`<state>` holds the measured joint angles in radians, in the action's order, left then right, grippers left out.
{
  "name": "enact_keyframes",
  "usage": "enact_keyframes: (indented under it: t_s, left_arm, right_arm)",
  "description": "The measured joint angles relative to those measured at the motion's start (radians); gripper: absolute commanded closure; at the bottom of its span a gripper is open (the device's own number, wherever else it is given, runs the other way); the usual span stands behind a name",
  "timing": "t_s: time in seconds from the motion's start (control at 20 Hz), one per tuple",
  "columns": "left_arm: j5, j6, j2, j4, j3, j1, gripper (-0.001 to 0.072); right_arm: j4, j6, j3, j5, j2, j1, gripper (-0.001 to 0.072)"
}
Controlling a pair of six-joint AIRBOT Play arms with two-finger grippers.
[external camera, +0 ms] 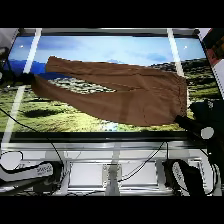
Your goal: Fold the clothes and pants, and hang the long-sleeved shirts on hangers.
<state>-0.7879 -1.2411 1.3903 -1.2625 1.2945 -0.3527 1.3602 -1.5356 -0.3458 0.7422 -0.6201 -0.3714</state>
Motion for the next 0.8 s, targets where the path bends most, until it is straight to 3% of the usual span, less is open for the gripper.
enact_keyframes:
  t_s: [0.15,0.6,0.65,0.7,0.75,0.8]
  left_arm:
    - [0.01,0.0,-0.02,0.003,-0.016,0.001,0.0681]
    - [-0.095,0.0,-0.039,-0.187,-0.318,-0.041,0.0658]
    - [-0.098,0.0,-0.04,-0.197,-0.33,-0.05,0.058]
    - [-0.103,0.0,-0.042,-0.204,-0.336,-0.058,0.0354]
    - [-0.105,0.0,-0.047,-0.209,-0.341,-0.068,0.0062]
    - [-0.107,0.0,-0.053,-0.214,-0.342,-0.077,0.0032]
  right_arm:
    - [-0.012,-0.001,0.0,-0.001,0.0,0.0,0.0683]
    - [-0.019,-0.001,0.0,-0.002,0.0,0.0,0.0682]
    - [-0.02,-0.001,0.0,-0.001,0.0,0.0,0.0675]
    - [-0.02,-0.001,0.0,0.004,0.0,0.0,0.0557]
    - [-0.02,-0.001,0.0,0.018,0.0,0.0,0.0295]
    - [-0.019,0.0,0.0,0.036,0.0,0.0,0.0203]
